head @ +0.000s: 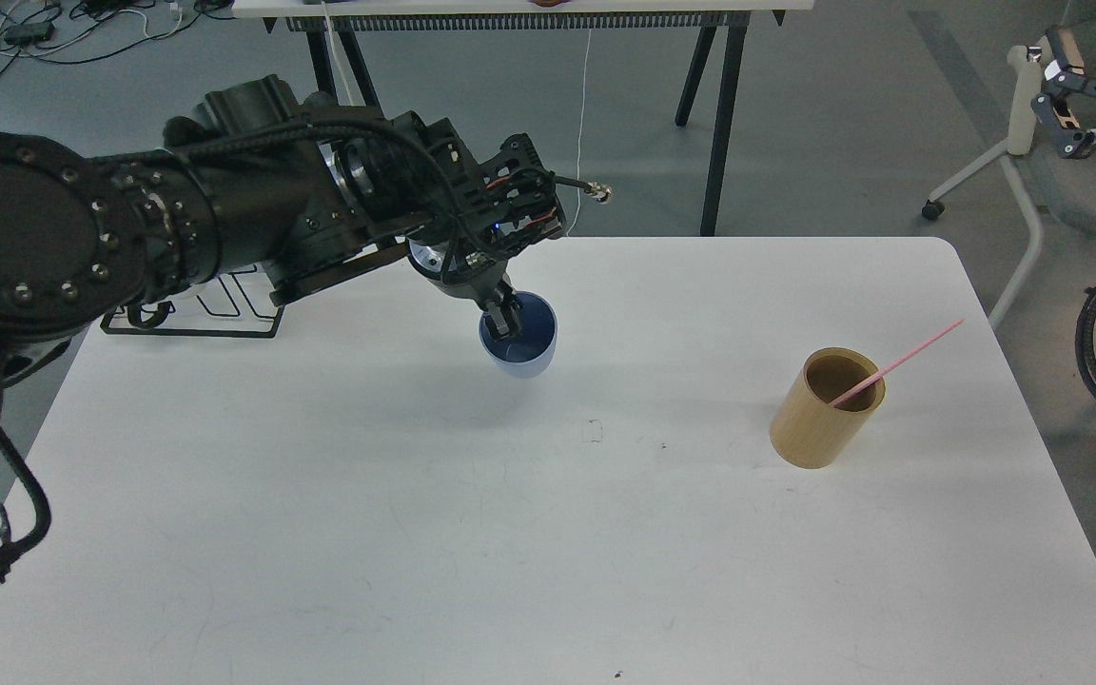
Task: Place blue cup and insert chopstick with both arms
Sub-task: 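Carry the blue cup toward the table center and lower it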
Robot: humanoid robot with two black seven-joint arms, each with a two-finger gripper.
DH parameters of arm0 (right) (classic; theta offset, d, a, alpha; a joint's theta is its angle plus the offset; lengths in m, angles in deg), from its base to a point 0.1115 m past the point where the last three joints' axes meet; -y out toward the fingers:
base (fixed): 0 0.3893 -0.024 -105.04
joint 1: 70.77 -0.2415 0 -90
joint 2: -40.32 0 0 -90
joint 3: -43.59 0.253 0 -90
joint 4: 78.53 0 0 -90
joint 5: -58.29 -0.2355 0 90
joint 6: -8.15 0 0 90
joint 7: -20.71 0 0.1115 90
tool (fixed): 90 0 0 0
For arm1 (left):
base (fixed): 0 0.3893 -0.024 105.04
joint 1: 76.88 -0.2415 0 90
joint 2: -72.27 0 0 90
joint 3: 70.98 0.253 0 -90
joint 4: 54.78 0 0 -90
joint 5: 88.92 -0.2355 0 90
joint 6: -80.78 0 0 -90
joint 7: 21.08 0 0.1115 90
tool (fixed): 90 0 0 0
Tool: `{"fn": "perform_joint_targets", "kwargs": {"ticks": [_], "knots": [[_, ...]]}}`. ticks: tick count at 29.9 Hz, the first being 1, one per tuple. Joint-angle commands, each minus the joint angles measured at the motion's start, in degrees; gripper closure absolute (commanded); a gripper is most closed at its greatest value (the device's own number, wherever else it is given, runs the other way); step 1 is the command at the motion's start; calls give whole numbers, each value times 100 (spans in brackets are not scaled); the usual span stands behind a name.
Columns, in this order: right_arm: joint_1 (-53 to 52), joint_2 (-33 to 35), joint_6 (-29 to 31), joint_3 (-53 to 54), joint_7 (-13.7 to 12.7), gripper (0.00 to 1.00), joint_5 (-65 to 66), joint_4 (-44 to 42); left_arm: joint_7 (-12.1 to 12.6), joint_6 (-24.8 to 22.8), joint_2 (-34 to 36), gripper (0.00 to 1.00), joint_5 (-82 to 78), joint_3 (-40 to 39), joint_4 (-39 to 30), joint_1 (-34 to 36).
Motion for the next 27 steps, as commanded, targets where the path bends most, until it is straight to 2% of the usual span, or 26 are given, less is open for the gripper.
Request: {"fn": "perform_joint_targets", "kwargs": {"ticks": [1,10,16,27], "knots": [[11,-1,0,-1,0,2,7,-9,1,0,0,100,33,-61,-402,10],[64,95,0,-1,0,2,7,-18,1,0,0,100,-2,-167,-588,-104],[64,95,0,-1,0,2,7,-18,1,0,0,100,-29,123,-597,-227],[73,95,0,-1,0,2,7,-18,1,0,0,100,-29,114,-623,-552]]}}
